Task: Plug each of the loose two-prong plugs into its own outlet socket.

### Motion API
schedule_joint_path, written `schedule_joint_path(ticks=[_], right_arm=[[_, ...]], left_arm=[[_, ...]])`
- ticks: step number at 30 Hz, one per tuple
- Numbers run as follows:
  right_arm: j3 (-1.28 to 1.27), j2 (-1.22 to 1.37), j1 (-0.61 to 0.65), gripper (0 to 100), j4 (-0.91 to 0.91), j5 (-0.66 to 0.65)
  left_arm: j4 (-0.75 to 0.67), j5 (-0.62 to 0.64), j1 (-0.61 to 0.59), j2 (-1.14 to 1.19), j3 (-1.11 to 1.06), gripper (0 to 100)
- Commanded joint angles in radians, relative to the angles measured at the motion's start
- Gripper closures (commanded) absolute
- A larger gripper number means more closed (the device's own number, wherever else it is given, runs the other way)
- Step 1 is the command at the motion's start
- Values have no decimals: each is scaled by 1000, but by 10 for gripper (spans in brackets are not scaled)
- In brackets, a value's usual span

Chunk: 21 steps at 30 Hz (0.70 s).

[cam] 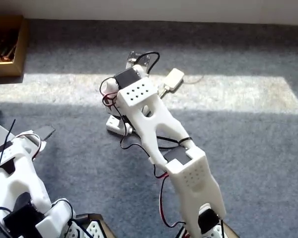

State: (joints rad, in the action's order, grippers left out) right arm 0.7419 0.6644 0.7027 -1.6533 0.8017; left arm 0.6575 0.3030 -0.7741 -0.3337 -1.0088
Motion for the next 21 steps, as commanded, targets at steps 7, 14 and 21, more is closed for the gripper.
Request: schedule_joint_path(ticks=[7, 14, 21], right_arm=[[31, 196, -18, 993, 54, -9], [91, 294, -19, 993, 50, -9], [91, 352, -24, 993, 58, -9]], left_arm=[[-14, 2, 16, -30, 4, 557], [-14, 2, 16, -30, 4, 557], [-14, 2, 16, -30, 4, 557]])
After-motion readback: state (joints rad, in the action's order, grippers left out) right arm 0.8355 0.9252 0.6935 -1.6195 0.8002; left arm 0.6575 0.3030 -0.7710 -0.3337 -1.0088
